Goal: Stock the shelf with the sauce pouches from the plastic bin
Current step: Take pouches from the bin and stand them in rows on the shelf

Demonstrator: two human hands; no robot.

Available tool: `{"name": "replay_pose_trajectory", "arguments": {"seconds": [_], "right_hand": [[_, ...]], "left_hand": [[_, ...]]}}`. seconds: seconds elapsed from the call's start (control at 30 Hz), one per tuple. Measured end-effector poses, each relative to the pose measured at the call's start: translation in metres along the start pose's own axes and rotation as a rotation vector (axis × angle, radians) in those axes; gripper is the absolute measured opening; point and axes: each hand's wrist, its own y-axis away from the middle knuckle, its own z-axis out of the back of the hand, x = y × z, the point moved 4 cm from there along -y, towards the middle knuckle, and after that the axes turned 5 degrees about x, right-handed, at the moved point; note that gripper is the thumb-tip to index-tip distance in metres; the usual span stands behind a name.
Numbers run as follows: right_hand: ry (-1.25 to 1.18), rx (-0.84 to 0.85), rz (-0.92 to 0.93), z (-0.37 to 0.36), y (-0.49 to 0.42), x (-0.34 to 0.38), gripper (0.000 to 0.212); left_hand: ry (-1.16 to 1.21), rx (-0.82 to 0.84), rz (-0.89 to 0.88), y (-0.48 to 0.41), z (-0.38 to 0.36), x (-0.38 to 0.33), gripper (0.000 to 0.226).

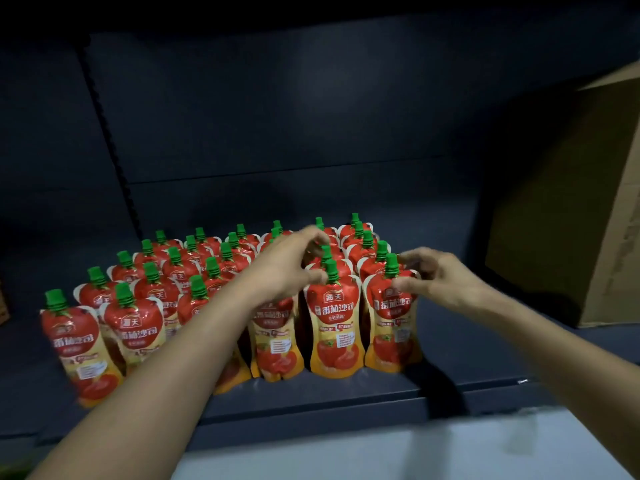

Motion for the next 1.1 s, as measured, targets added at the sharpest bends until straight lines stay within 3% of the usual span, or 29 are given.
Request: {"name": "replay_pose_trajectory", "arguments": {"seconds": [0.07,0.13,0.2,0.33,0.47,0.57,0.67,0.8,1.1], "right_hand": [[0.093,-0.196,0.107,0.006,0.003,0.009,0.047],[0.181,-0.437,0.273,0.008,0.013,0.029,0.037],[0.247,-0.532,0.440,-0.005,0.022,0.058,0.026],[0.604,-0.299,0.607,-0.066,0.020,0.115,0.032],[0.925,-0.039,0.466,-0.124,-0.005,0.136,0.050],[1.058,0.038,0.350,-0.145,-0.019,0.138,0.041],[1.059,0.092,0.284,-0.157,-0.026,0.135,0.023],[1.012,0.076,0.243,-0.164,-0.030,0.130,0.016],[0.957,0.080,0.190,-0.156,-0.029,0.122,0.016]], "left_hand": [[-0.017,-0.114,-0.002,0.017,0.023,0.012,0.050],[-0.098,-0.151,0.026,0.034,0.038,0.030,0.051],[-0.160,-0.132,0.069,0.047,0.044,0.047,0.054],[-0.217,-0.113,0.143,0.063,0.053,0.075,0.059],[-0.256,-0.080,0.189,0.072,0.060,0.094,0.067],[-0.259,-0.028,0.229,0.074,0.061,0.106,0.068],[-0.238,0.037,0.273,0.073,0.059,0.118,0.059],[-0.187,0.059,0.230,0.069,0.058,0.127,0.028],[-0.103,0.094,0.166,0.063,0.057,0.127,0.019]]}}
